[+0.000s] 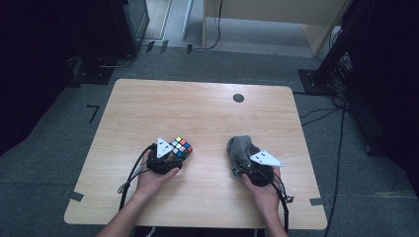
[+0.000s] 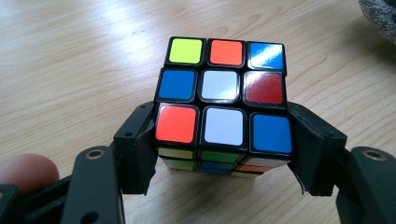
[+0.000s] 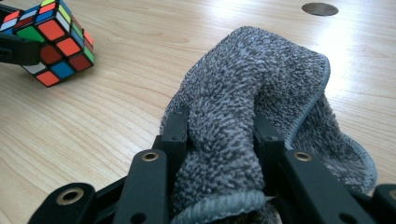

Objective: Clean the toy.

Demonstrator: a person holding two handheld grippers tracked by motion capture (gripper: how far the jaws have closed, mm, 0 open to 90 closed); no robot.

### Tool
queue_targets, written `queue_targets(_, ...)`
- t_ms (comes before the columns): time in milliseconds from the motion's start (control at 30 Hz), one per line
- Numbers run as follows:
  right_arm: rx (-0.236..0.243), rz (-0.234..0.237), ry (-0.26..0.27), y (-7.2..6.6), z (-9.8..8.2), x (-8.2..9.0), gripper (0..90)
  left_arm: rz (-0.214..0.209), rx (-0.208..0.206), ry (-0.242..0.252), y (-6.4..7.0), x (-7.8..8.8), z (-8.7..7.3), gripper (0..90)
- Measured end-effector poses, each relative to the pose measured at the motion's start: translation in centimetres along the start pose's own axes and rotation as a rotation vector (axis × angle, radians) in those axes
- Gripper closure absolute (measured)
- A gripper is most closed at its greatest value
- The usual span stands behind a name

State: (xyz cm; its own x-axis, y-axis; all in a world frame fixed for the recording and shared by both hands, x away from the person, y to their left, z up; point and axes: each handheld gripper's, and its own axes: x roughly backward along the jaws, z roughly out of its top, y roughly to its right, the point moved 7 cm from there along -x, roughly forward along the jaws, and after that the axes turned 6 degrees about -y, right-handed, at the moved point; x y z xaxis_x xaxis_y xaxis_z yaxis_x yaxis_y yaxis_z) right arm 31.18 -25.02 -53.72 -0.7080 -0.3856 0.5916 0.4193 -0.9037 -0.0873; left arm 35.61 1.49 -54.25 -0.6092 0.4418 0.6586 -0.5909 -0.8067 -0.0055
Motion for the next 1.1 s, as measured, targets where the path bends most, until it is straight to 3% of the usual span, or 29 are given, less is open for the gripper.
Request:
queue_targets(100, 0.003, 0.005, -0.005, -0.2, -0.1, -0.1, 65.2, -0.009, 0.032, 0.002, -0.2, -0.1, -0.1, 33.7)
queue_targets(333, 0.015, 0.023, -0.024, -0.7, -0.5, -0.6, 64.5, -0.017, 0.051, -0.008, -0.3, -0.3, -0.1, 33.5)
queue_targets(533, 0.020, 0.028, -0.033, -1.0, -0.7, -0.9, 64.4, -0.027, 0.077, -0.086, -0.3, -1.1, -0.6, 29.4)
queue_targets(700, 0.024, 0.029, -0.047, -1.1, -1.0, -1.2, 65.1, 0.004, 0.052, -0.099, -0.2, -1.3, -0.7, 34.0)
queue_targets(933, 0.022, 0.027, -0.070, -1.1, -1.3, -1.6, 65.6, -0.001, 0.059, -0.100, -0.2, -1.4, -0.6, 33.9)
queue_targets(1000, 0.023, 0.028, -0.069, -1.1, -1.3, -1.6, 65.6, -0.011, 0.065, -0.095, -0.2, -1.3, -0.5, 32.4)
queue_targets(1100, 0.025, 0.031, -0.067, -1.1, -1.3, -1.7, 65.2, -0.016, 0.081, -0.095, -0.3, -1.2, -0.5, 23.3)
